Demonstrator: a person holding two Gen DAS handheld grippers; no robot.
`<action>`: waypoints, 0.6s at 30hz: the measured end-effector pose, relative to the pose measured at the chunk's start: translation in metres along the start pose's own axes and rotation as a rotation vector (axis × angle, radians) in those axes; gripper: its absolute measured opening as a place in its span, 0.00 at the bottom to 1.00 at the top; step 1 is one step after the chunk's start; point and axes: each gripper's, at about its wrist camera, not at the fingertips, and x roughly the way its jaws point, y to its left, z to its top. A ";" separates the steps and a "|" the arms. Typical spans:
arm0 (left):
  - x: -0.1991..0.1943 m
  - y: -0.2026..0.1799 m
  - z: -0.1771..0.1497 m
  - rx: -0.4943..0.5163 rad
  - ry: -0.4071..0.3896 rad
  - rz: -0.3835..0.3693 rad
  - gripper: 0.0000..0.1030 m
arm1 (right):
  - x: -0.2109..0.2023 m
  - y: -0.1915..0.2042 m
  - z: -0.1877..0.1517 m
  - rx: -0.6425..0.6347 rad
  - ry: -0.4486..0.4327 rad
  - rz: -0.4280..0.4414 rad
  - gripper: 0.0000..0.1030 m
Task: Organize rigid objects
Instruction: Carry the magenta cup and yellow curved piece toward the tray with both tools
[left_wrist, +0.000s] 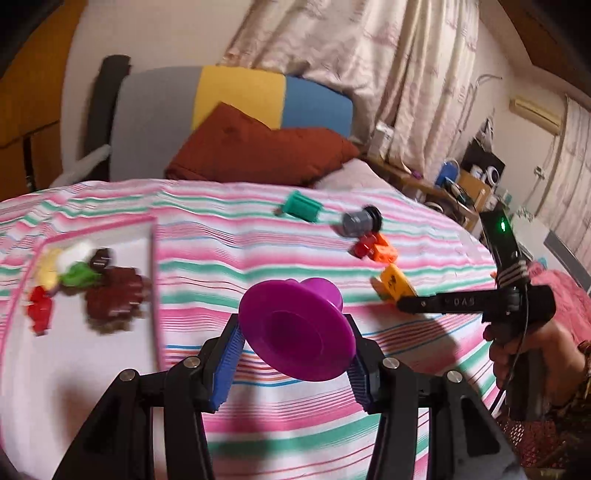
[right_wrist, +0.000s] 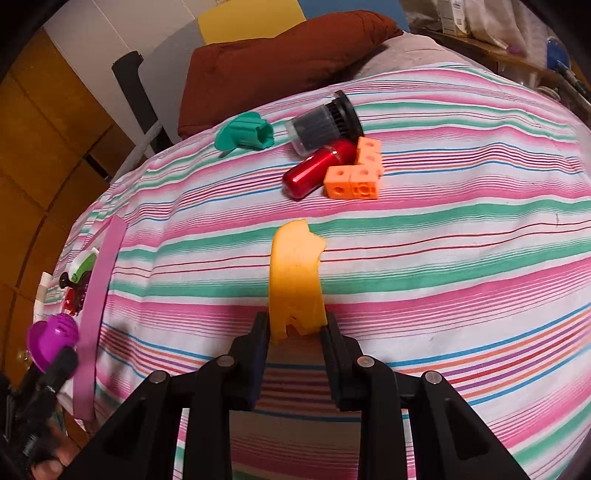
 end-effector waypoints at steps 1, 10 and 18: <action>-0.007 0.007 0.001 -0.013 -0.015 0.012 0.50 | 0.000 0.003 -0.001 -0.008 -0.003 0.007 0.27; -0.032 0.072 0.004 -0.085 -0.050 0.173 0.50 | -0.007 0.028 -0.009 -0.055 -0.029 0.068 0.27; -0.018 0.128 -0.008 -0.159 0.045 0.271 0.50 | -0.009 0.051 -0.020 -0.065 -0.022 0.112 0.27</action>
